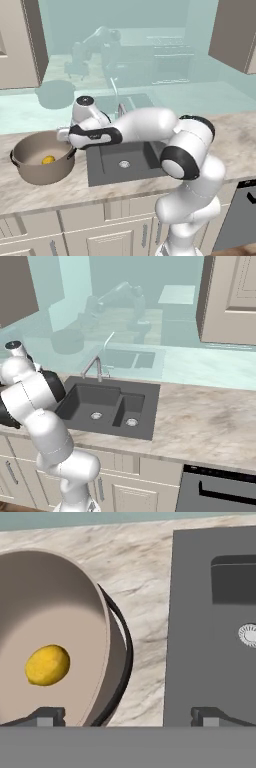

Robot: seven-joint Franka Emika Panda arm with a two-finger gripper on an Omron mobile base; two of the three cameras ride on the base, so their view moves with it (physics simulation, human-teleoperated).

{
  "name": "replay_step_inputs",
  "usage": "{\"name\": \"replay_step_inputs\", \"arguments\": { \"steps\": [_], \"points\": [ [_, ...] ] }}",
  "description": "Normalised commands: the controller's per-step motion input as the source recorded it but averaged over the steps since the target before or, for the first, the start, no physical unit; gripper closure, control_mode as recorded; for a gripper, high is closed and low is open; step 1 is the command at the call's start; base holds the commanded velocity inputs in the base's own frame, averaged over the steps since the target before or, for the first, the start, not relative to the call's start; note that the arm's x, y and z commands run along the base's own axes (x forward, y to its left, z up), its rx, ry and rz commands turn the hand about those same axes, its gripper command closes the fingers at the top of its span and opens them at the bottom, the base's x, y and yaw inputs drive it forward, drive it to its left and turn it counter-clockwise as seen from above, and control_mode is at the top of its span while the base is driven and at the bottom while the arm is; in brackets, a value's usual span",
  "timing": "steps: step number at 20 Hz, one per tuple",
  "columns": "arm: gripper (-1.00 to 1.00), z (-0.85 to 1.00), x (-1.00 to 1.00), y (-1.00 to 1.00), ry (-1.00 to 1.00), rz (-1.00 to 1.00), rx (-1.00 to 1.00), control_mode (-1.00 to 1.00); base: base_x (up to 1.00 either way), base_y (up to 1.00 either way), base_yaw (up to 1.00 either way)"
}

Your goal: Dump the lemon from the pot into the sink. Then turn on the water and wash the lemon. Then turn off the water and put the lemon back in the pot.

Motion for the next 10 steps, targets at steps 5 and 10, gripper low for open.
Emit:
{"name": "replay_step_inputs", "arguments": {
  "steps": [5, 10],
  "points": [
    [-1.0, -0.25, 0.24, 0.09, 0.0, 0.0, 0.0, -1.0, 0.0, 0.0, 0.0],
    [-1.0, -0.16, 0.18, 0.07, 0.0, 0.0, 0.0, -1.0, 0.0, 0.0, 0.0]
  ]
}}
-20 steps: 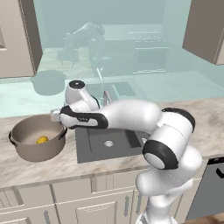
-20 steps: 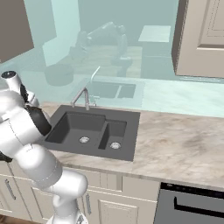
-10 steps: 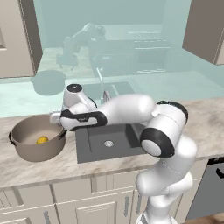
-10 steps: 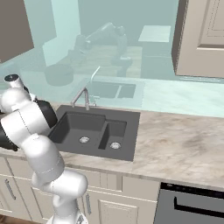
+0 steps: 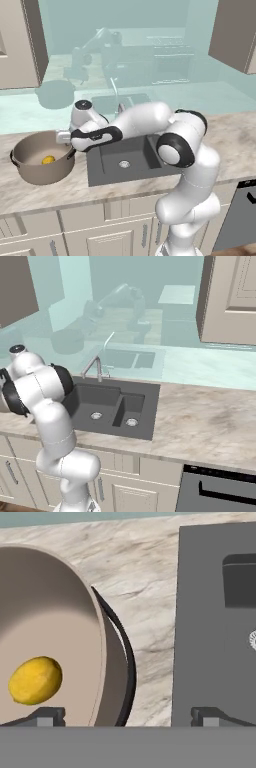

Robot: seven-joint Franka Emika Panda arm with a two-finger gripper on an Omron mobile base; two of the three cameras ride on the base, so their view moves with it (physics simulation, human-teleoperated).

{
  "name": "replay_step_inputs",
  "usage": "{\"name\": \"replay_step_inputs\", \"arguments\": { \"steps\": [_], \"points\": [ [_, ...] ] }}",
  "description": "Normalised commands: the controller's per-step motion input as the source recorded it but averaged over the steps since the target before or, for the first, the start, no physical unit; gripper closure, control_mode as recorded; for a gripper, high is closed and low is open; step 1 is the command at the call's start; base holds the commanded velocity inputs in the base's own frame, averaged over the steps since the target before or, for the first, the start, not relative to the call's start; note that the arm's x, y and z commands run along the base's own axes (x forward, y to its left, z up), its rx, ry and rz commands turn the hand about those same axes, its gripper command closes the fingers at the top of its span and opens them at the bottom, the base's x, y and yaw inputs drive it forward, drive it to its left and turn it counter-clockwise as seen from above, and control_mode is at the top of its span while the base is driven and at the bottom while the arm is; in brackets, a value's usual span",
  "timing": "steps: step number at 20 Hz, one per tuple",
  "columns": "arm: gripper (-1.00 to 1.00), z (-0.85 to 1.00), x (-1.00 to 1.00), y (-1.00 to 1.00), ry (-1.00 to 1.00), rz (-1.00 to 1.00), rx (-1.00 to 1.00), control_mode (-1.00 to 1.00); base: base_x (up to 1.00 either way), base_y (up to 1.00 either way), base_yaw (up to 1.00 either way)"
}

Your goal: Dump the lemon from the pot into the sink. Then turn on the water and wash the lemon. Then turn off the water and put the lemon back in the pot.

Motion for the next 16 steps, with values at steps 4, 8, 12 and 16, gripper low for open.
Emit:
{"name": "replay_step_inputs", "arguments": {
  "steps": [4, 8, 12, 16],
  "points": [
    [-1.0, -0.13, 0.15, 0.07, 0.0, 0.0, 0.0, -1.0, 0.0, 0.0, 0.0],
    [-1.0, -0.16, 0.13, 0.07, 0.0, 0.0, 0.0, -1.0, 0.0, 0.0, 0.0],
    [-1.0, -0.2, 0.13, 0.09, 0.0, 0.0, 0.0, -1.0, 0.0, 0.0, 0.0],
    [-1.0, -0.2, 0.09, 0.1, 0.0, 0.0, 0.0, -1.0, 0.0, 0.0, 0.0]
  ]
}}
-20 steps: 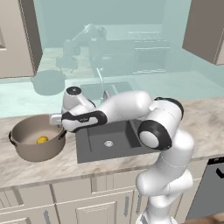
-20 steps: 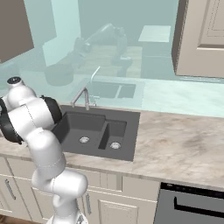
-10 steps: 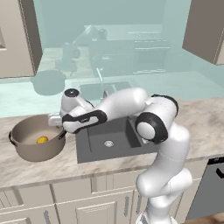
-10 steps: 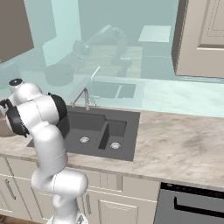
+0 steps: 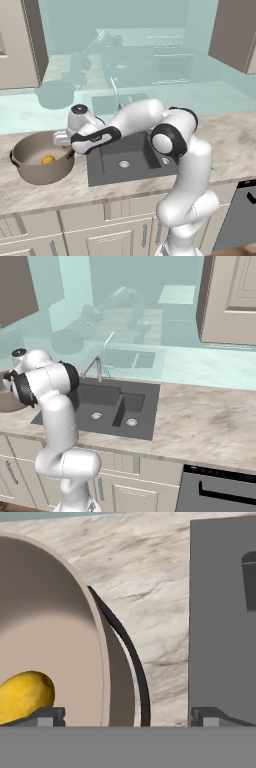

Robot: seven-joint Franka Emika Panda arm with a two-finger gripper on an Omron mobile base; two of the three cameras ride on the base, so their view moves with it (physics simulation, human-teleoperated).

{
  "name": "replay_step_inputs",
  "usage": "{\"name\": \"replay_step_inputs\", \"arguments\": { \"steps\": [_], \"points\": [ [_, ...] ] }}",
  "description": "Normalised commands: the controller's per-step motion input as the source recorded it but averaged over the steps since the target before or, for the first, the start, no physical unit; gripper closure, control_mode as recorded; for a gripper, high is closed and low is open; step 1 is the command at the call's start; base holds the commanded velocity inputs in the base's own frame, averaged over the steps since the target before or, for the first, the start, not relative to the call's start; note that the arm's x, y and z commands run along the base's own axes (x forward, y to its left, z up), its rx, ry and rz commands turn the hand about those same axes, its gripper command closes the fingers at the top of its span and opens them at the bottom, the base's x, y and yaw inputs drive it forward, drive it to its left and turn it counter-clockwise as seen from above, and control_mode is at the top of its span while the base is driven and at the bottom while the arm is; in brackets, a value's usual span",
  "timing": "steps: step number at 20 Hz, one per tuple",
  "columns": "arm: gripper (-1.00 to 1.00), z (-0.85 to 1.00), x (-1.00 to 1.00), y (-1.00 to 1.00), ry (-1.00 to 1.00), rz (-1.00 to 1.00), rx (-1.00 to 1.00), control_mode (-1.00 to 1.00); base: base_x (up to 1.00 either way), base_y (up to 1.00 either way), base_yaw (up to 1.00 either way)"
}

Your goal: Dump the lemon from the pot into the sink. Then turn on the water and wash the lemon. Then turn off the water and put the lemon back in the pot.

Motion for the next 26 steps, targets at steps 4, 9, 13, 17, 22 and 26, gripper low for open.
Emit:
{"name": "replay_step_inputs", "arguments": {
  "steps": [4, 9, 13, 17, 22, 26],
  "points": [
    [-1.0, -0.22, 0.14, 0.13, 0.0, 0.0, 0.0, -1.0, 0.0, 0.0, 0.0],
    [1.0, -0.22, 0.1, 0.1, 0.0, 0.0, 0.0, -1.0, 0.0, 0.0, 0.0],
    [1.0, -0.13, 0.0, -0.01, 0.0, 0.0, 0.0, -1.0, 0.0, 0.0, 0.0],
    [1.0, -0.01, -0.09, -0.32, 0.0, -0.07, 0.0, -1.0, 0.0, 0.0, 0.0],
    [1.0, 0.01, -0.2, -0.58, 0.0, -0.14, 0.0, -1.0, 0.0, 0.0, 0.0],
    [1.0, 0.21, -0.31, -0.62, 0.0, -0.15, 0.04, -1.0, 0.0, 0.0, 0.0]
  ]
}}
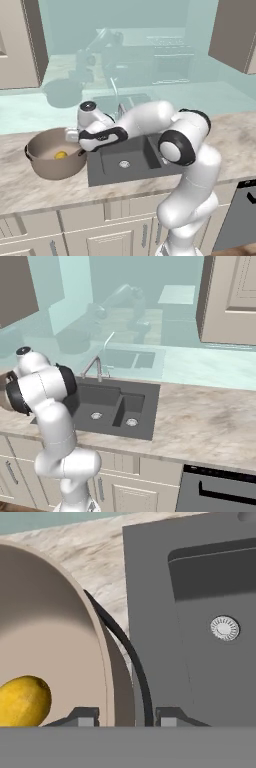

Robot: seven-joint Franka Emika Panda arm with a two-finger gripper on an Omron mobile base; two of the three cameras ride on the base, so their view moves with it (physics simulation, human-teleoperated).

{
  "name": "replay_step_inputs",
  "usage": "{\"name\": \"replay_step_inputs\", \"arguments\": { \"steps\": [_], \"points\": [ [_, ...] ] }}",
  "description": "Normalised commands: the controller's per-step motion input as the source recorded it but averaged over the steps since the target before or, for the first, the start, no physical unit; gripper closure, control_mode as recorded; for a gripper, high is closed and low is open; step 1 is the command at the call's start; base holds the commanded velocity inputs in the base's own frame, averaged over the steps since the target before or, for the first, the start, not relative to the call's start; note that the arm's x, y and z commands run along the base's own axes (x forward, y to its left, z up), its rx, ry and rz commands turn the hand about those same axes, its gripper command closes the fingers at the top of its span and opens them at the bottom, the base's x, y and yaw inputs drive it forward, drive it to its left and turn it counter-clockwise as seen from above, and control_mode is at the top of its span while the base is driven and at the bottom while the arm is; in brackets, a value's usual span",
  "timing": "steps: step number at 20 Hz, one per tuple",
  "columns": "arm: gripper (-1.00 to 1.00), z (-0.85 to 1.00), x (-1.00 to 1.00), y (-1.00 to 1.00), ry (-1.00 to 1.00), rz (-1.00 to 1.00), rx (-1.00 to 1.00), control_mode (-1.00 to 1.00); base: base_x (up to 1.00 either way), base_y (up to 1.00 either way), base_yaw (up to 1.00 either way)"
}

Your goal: Dump the lemon from the pot into the sink. Then turn on the water and wash the lemon. Then turn off the water and put the lemon back in the pot.

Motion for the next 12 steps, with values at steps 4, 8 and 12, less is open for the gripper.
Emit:
{"name": "replay_step_inputs", "arguments": {
  "steps": [4, 8, 12],
  "points": [
    [1.0, 0.43, -0.31, -0.53, 0.0, -0.1, 0.13, -1.0, 0.0, 0.0, 0.0],
    [1.0, 0.48, -0.26, -0.48, 0.0, -0.08, 0.2, -1.0, 0.0, 0.0, 0.0],
    [1.0, 0.43, -0.19, -0.29, 0.0, -0.08, 0.15, -1.0, 0.0, 0.0, 0.0]
  ]
}}
